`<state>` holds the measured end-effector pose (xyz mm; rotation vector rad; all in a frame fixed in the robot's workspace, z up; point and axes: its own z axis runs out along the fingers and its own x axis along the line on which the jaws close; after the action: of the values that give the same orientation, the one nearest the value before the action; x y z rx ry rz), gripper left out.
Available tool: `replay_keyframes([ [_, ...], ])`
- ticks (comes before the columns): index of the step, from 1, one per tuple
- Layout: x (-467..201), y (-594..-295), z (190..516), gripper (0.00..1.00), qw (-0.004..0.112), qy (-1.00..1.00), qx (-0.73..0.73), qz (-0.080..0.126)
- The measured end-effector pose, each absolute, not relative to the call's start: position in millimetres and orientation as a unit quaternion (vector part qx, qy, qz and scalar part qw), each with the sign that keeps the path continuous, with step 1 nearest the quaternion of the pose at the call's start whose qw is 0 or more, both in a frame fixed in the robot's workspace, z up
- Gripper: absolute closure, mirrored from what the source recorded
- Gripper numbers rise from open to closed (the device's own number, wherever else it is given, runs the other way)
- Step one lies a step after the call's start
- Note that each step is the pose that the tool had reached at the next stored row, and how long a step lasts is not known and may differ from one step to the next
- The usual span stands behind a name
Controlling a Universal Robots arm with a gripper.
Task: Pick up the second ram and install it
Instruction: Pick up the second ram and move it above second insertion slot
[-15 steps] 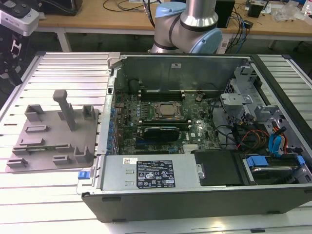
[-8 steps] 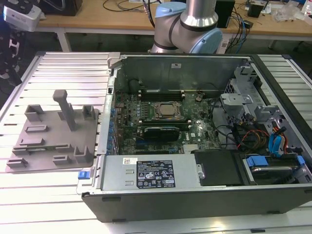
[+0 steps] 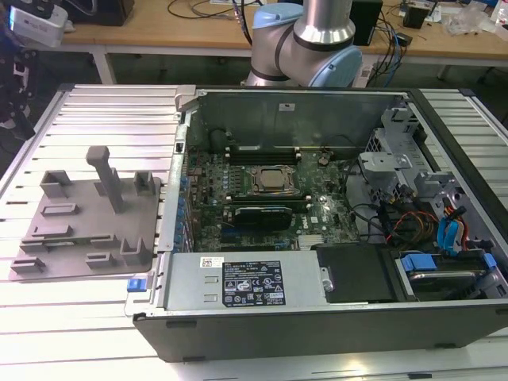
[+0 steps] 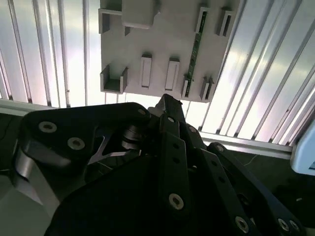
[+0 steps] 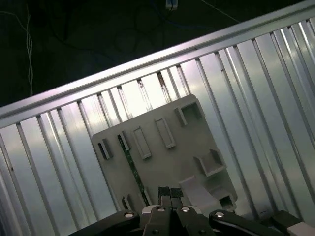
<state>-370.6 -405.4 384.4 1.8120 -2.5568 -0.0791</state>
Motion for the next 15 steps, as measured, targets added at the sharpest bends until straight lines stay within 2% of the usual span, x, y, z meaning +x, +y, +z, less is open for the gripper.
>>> replay_keyframes([
  [15,-370.5,-405.4,384.4,0.92,0.006,-0.748,0.664,-0.025],
])
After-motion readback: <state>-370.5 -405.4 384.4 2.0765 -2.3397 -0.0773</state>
